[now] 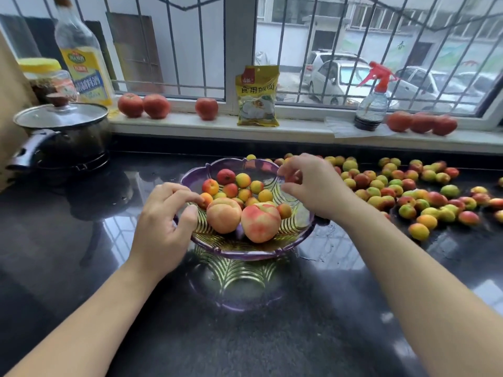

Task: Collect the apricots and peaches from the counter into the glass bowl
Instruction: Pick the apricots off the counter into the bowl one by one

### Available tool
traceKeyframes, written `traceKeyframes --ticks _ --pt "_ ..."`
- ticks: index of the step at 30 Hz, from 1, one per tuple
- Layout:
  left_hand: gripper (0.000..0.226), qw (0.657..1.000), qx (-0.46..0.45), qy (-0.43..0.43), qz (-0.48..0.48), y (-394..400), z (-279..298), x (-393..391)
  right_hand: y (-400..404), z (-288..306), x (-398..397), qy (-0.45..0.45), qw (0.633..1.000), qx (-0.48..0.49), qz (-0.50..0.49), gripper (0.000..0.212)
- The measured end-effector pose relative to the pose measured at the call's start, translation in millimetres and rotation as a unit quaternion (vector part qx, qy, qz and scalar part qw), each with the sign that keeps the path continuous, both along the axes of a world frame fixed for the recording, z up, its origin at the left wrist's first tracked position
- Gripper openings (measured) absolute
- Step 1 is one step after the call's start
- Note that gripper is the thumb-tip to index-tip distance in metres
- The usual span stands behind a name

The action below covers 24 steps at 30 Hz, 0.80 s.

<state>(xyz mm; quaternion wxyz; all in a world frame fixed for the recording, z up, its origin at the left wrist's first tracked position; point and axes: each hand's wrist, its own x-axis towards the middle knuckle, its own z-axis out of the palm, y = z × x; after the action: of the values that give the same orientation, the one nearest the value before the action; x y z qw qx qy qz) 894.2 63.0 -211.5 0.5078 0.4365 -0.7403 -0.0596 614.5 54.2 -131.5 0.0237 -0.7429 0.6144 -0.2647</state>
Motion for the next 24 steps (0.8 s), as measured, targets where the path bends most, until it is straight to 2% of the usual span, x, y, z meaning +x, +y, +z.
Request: traceKeyframes --ticks 2,4,7,9,10,13,17,21,24 --pt "0.034 1.0 0.006 0.006 -0.002 0.5 0.0 1.3 -9.8 -9.9 5.3 0.037 0.998 0.043 0.005 0.025" --pt "0.033 1.0 0.006 0.01 -0.005 0.4 -0.3 3.9 -11.7 -16.6 4.2 0.013 0.999 0.039 0.015 0.025" --pt "0.032 1.0 0.013 0.004 0.001 -1.3 0.1 4.2 -7.0 -13.8 -10.0 -0.114 0.991 -0.061 -0.027 0.019" --pt "0.036 1.0 0.004 -0.008 0.017 -1.3 -0.5 0.7 2.7 -19.6 -24.8 -0.212 0.964 -0.129 -0.098 0.017" --pt "0.037 0.999 -0.003 -0.016 0.028 -0.3 -1.1 -1.9 9.5 -27.6 -31.4 -0.229 0.952 -0.149 -0.141 0.019" --pt "0.038 0.997 -0.02 -0.05 0.061 4.3 -1.5 -9.9 24.0 -58.1 -41.9 -0.183 0.949 -0.129 -0.223 0.024" --pt "0.037 0.993 -0.042 -0.088 0.059 10.4 -1.9 -18.0 17.7 -73.7 -42.1 -0.126 0.966 -0.068 -0.214 0.032" --pt "0.037 0.992 -0.077 -0.1 -0.011 19.8 -1.4 -23.5 9.8 -78.9 -40.7 -0.046 0.974 -0.002 -0.222 0.039" --pt "0.036 0.988 -0.106 -0.078 -0.08 23.6 -0.7 -19.8 9.2 -80.1 -40.2 -0.008 0.97 0.048 -0.237 0.041"
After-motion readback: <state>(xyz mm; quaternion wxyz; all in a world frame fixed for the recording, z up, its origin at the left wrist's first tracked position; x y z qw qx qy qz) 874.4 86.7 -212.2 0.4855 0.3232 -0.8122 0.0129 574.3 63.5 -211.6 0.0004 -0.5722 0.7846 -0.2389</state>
